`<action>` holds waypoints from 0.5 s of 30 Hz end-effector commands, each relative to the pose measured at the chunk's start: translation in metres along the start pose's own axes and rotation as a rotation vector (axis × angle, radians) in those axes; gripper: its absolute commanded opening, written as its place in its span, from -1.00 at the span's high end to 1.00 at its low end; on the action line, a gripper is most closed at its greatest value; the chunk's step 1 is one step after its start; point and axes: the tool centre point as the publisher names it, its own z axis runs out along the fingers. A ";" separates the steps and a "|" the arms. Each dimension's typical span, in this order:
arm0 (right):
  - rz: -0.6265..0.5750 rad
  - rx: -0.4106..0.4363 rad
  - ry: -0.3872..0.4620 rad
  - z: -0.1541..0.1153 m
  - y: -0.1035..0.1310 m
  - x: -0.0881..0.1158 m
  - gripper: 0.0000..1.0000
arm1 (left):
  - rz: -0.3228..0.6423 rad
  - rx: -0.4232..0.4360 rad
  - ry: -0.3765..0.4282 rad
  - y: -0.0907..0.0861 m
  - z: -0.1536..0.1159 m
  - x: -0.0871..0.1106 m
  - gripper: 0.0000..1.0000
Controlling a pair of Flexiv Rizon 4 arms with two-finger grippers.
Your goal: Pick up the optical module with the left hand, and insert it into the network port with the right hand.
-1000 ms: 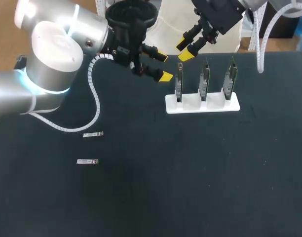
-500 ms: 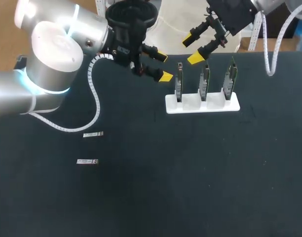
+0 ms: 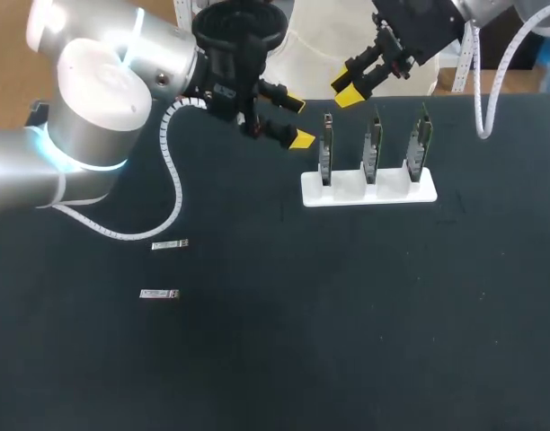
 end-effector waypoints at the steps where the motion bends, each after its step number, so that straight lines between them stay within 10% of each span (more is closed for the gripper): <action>1: 0.002 0.009 0.006 0.008 -0.002 0.001 1.00 | -0.002 0.003 0.005 0.002 0.001 -0.001 -1.00; 15: 0.020 0.001 0.012 0.019 -0.007 0.005 1.00 | -0.002 0.003 0.005 0.002 0.001 -0.001 -1.00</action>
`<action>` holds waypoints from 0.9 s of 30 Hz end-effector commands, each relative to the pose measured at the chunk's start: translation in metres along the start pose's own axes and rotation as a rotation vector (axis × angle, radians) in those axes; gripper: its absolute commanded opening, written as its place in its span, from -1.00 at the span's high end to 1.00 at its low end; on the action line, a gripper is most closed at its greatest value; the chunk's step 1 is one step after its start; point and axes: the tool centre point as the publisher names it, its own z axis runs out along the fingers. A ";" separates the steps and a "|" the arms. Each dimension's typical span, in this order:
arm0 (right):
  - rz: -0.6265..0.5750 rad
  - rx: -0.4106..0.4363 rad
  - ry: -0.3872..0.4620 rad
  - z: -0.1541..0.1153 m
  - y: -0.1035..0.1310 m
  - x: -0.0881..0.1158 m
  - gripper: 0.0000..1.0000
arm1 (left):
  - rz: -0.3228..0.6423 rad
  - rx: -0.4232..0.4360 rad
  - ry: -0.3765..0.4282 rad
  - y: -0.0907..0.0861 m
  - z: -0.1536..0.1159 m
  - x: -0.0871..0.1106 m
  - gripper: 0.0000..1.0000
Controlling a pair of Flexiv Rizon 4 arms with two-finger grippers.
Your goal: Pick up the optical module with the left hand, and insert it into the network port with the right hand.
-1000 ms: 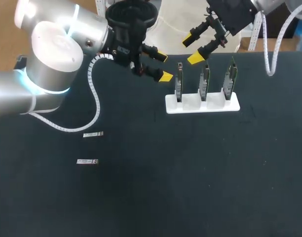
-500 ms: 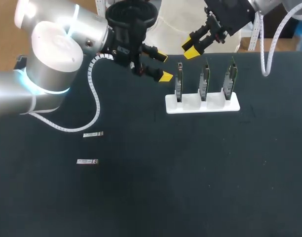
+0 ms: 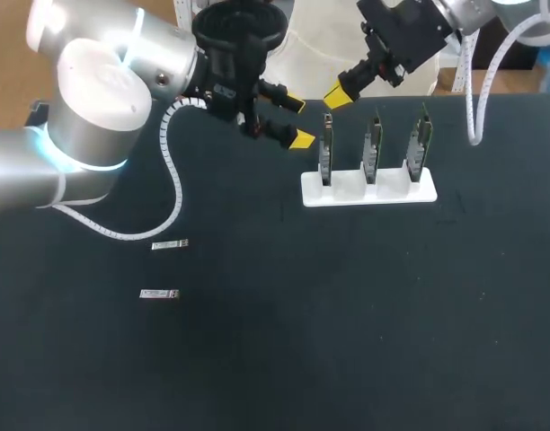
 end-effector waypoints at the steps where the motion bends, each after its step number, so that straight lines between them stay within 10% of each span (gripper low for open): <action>1: 0.005 -0.006 0.002 0.002 -0.002 0.001 1.00 | -0.002 0.003 0.005 0.002 0.001 -0.001 -1.00; 27: 0.053 -0.041 0.010 0.015 -0.006 0.015 1.00 | -0.002 0.003 0.005 0.002 0.001 -0.001 -1.00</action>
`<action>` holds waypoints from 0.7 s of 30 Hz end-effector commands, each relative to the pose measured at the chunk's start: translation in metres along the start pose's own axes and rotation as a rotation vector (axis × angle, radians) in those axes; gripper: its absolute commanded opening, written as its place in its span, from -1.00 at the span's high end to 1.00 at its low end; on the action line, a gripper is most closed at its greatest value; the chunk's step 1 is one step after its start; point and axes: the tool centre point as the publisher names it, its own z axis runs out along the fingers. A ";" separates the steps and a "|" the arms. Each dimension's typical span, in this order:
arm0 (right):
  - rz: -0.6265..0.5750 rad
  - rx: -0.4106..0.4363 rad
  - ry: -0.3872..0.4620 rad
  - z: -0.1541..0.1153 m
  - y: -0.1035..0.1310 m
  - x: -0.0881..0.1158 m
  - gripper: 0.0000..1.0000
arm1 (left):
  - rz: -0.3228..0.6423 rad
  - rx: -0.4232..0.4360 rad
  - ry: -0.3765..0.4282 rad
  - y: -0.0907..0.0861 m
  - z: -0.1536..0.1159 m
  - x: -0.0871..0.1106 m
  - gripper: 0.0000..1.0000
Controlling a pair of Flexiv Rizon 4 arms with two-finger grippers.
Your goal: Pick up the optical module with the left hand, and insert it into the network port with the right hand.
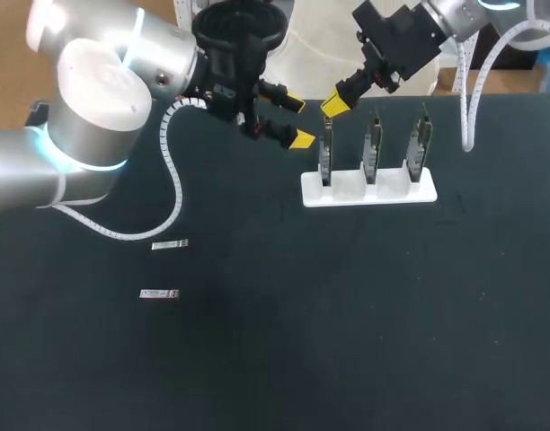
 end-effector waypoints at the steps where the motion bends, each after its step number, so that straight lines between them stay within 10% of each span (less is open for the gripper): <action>1: 0.005 -0.008 0.000 0.005 -0.003 0.004 1.00 | -0.002 0.003 0.005 0.002 0.001 -0.001 -1.00; 21: 0.040 -0.024 0.024 0.011 0.003 0.018 1.00 | -0.002 0.003 0.005 0.002 0.001 -0.001 -1.00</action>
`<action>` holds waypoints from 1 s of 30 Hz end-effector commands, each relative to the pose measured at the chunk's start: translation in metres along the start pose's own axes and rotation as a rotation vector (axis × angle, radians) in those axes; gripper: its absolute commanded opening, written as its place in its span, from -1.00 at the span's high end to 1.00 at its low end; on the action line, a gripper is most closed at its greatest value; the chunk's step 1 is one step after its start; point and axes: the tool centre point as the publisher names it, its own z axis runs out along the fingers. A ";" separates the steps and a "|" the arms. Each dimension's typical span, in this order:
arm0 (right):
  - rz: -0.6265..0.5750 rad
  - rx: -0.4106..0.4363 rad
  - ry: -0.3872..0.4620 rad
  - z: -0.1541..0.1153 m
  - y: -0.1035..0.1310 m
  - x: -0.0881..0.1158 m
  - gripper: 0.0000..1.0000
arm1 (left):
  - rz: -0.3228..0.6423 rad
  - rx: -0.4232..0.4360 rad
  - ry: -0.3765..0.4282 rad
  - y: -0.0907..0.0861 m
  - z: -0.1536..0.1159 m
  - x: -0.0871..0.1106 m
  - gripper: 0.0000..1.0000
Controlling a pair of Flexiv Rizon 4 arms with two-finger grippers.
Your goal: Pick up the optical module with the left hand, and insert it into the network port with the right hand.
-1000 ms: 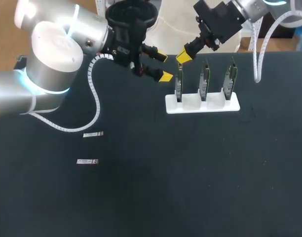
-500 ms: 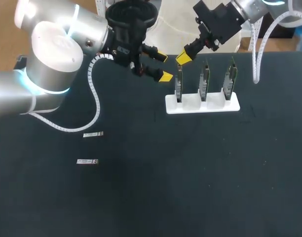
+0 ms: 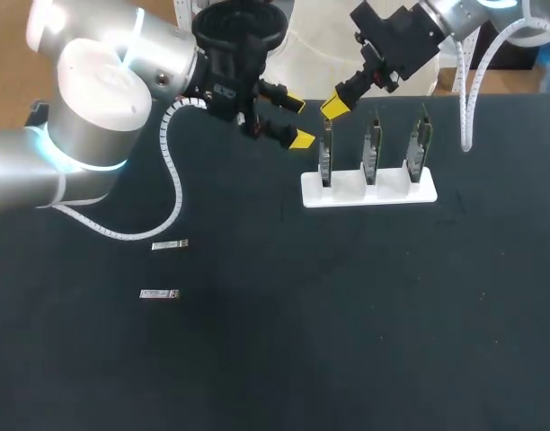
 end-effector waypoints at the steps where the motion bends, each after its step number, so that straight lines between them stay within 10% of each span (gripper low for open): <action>1: 0.004 -0.001 0.001 0.011 -0.001 0.015 1.00 | -0.002 0.003 0.005 0.002 0.001 -0.001 -1.00; 30: 0.019 0.001 -0.022 0.011 0.005 0.022 1.00 | -0.002 0.003 0.005 0.002 0.001 -0.001 -1.00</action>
